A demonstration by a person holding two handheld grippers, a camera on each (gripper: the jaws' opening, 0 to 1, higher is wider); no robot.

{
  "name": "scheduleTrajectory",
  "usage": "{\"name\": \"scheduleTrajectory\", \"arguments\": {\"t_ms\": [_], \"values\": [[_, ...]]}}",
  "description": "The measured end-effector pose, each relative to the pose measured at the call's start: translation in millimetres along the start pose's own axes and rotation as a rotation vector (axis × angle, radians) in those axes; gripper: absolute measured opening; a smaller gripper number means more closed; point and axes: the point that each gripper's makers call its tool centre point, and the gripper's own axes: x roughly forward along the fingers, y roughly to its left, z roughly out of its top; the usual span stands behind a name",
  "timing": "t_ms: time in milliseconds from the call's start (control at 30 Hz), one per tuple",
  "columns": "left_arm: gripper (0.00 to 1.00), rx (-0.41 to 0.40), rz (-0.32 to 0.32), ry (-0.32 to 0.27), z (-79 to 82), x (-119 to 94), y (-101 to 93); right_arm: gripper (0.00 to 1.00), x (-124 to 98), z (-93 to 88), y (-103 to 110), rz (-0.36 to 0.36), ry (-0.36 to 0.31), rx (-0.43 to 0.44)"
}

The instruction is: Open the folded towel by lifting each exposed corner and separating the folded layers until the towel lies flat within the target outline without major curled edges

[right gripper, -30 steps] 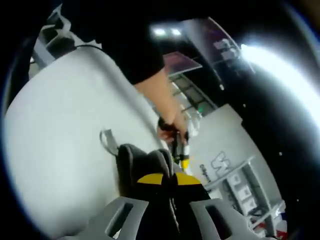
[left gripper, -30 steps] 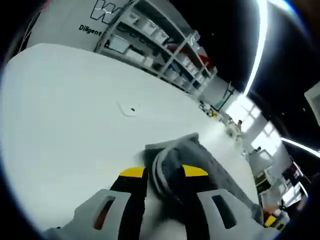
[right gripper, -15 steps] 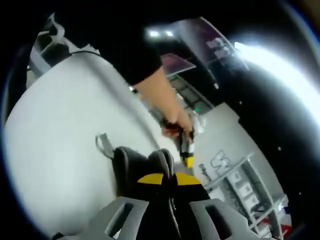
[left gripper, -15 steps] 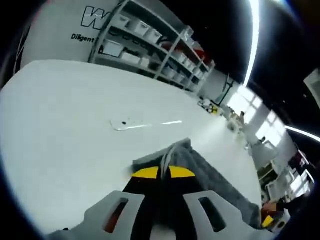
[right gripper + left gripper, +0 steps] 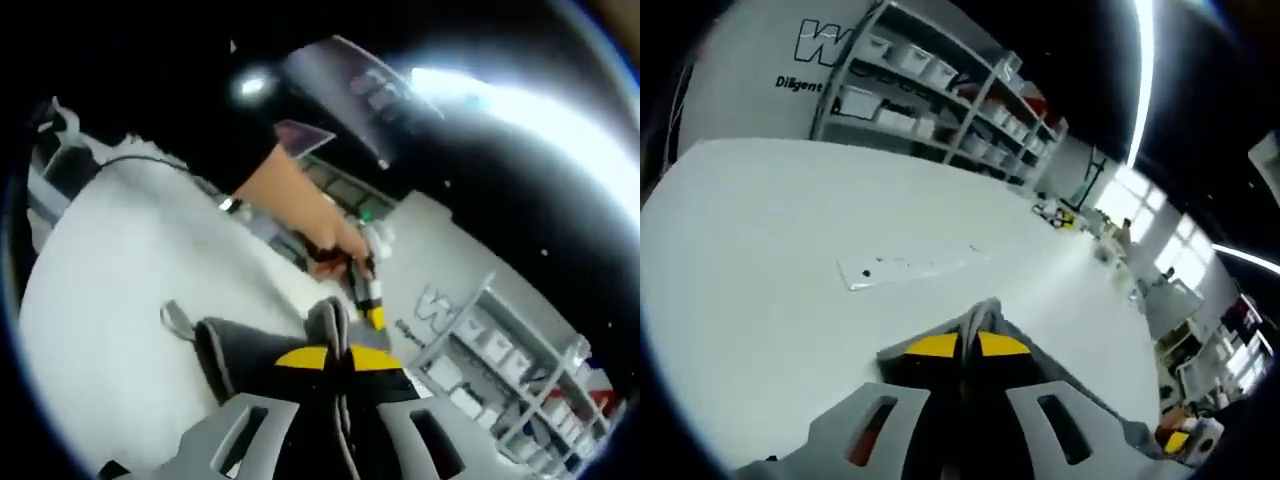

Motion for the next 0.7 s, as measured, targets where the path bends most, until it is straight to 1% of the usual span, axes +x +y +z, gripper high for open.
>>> {"name": "scheduleTrajectory", "arguments": {"t_ms": [67,100,133,233,333,400,433,467,500,533,567,600,633,667,700], "values": [[0.04,-0.008,-0.012,-0.004,3.6,1.3,-7.9,0.00,-3.3,1.4,-7.2,-0.032,-0.014,0.001],[0.04,-0.035,-0.042,0.004,4.3,2.6,-16.9,0.00,-4.3,1.5,-8.5,-0.037,-0.014,-0.001],[0.04,-0.048,-0.070,0.035,1.0,3.0,-25.5,0.00,-5.6,1.5,-10.9,-0.045,-0.016,-0.004],[0.04,-0.020,-0.037,0.040,3.2,7.4,-30.1,0.00,-9.6,-0.8,-20.0,-0.077,-0.019,-0.012],[0.04,-0.025,-0.029,0.038,6.2,9.2,-35.5,0.00,-14.4,-2.7,-26.7,-0.089,-0.018,-0.018],[0.04,-0.033,-0.012,0.037,9.1,10.6,-35.1,0.00,-17.6,-4.3,-29.9,-0.090,-0.008,0.001],[0.04,-0.051,0.019,0.031,11.8,11.3,-31.6,0.00,-19.3,-4.7,-32.0,-0.093,-0.007,0.011],[0.04,-0.054,0.035,0.025,14.7,12.6,-30.2,0.00,-20.4,-5.0,-33.2,-0.094,-0.007,0.013],[0.04,-0.046,0.040,0.013,17.9,14.0,-31.2,0.00,-22.3,-4.5,-36.1,-0.105,-0.013,0.014],[0.04,-0.043,0.049,-0.003,21.5,15.3,-32.2,0.00,-24.7,-4.5,-41.5,-0.132,-0.015,0.008],[0.04,-0.054,0.032,-0.042,28.0,18.0,-37.6,0.00,-26.7,-5.3,-45.4,-0.151,-0.009,-0.002],[0.04,-0.101,-0.009,-0.055,30.1,19.8,-46.7,0.00,-28.8,-5.8,-49.0,-0.162,-0.009,-0.007],[0.04,-0.104,-0.014,-0.050,29.9,21.3,-50.3,0.00,-30.9,-6.3,-52.6,-0.170,-0.012,0.004],[0.04,-0.086,0.001,-0.049,29.8,24.0,-52.4,0.00,-32.9,-7.8,-55.8,-0.166,-0.019,0.034],[0.04,-0.051,0.025,-0.046,29.8,26.8,-52.4,0.00,-34.3,-10.3,-58.8,-0.169,-0.016,0.048]]}}
